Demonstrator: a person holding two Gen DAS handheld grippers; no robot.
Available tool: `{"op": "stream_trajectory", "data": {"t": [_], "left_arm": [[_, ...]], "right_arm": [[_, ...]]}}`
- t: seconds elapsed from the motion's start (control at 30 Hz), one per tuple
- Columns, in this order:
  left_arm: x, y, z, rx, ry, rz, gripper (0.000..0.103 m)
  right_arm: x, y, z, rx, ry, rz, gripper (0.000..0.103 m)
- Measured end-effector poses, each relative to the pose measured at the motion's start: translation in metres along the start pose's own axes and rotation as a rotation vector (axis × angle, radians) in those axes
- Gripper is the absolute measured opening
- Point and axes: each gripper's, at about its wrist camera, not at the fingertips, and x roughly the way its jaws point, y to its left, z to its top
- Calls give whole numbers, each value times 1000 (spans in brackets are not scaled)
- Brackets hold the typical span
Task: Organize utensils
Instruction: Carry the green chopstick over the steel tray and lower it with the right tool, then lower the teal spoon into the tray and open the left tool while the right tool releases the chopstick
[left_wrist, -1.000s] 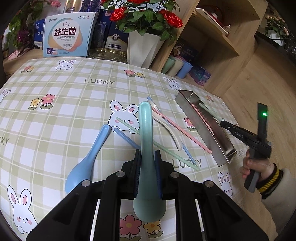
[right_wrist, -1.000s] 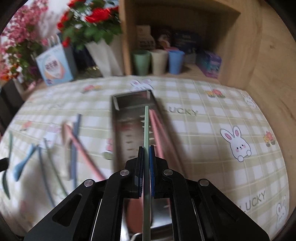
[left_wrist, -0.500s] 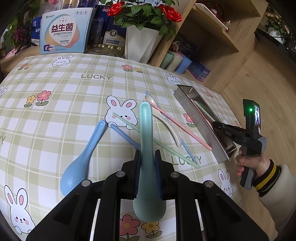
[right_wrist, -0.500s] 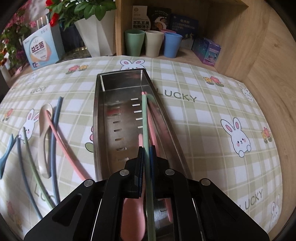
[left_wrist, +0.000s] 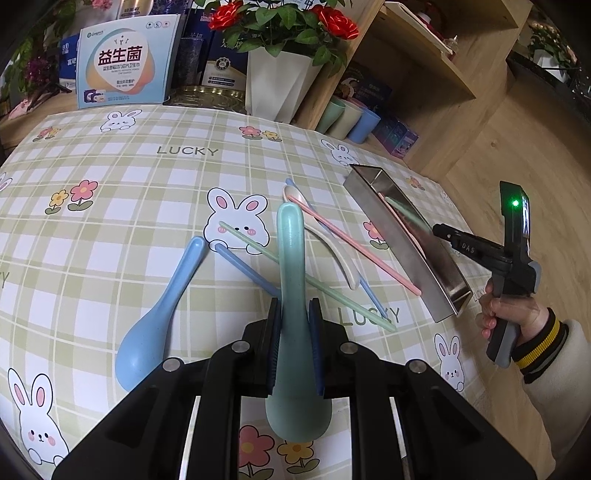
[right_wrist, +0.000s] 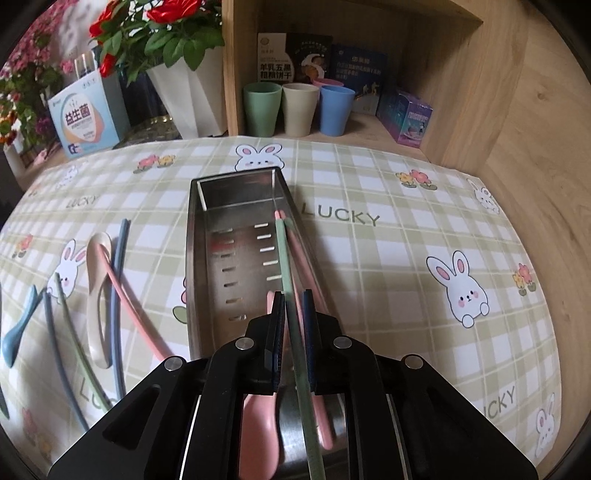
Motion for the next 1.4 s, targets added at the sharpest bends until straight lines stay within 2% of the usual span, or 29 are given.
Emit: {"op": "stream_trajectory", "data": {"t": [0.13,0.33,0.43,0.47,0.5,0.53,0.63,0.77,0.9,1.07,1.13,1.3,1.4], "left_arm": [[2,-2,-1,0,8,1,15],[-7,-1,1,-5,-13,-13,15],[-5,-1,0,-19,0,-39,15],[-3,-3,0,-17,6,-47,15],[-1,-7,0,-7,17,-56,15],[1,-11,0,7,23,-58,15],[7,-24,2,50,37,-62,15],[15,-42,6,86,68,-84,15],[26,-65,19,90,103,-127,15],[49,-118,41,156,124,-205,15],[65,-143,51,192,128,-234,15],[115,-189,69,169,177,-321,15],[144,-203,72,163,205,-311,15]], "right_arm": [[7,-7,11,38,18,1,11],[-13,-17,17,83,-30,19,11],[-26,-21,9,122,-35,71,12],[-30,-20,4,134,-36,113,26],[-35,-19,0,136,-41,128,51],[-40,-15,-5,130,-53,129,57],[-52,-1,-18,90,-74,149,57],[-56,-2,-33,150,-53,168,59],[-54,-14,-42,161,-11,79,64],[-58,-43,-35,230,-22,41,65],[-62,-52,-32,250,-39,43,65],[-68,-82,-37,342,-79,71,64],[-64,-101,-46,402,-72,70,65]]}}
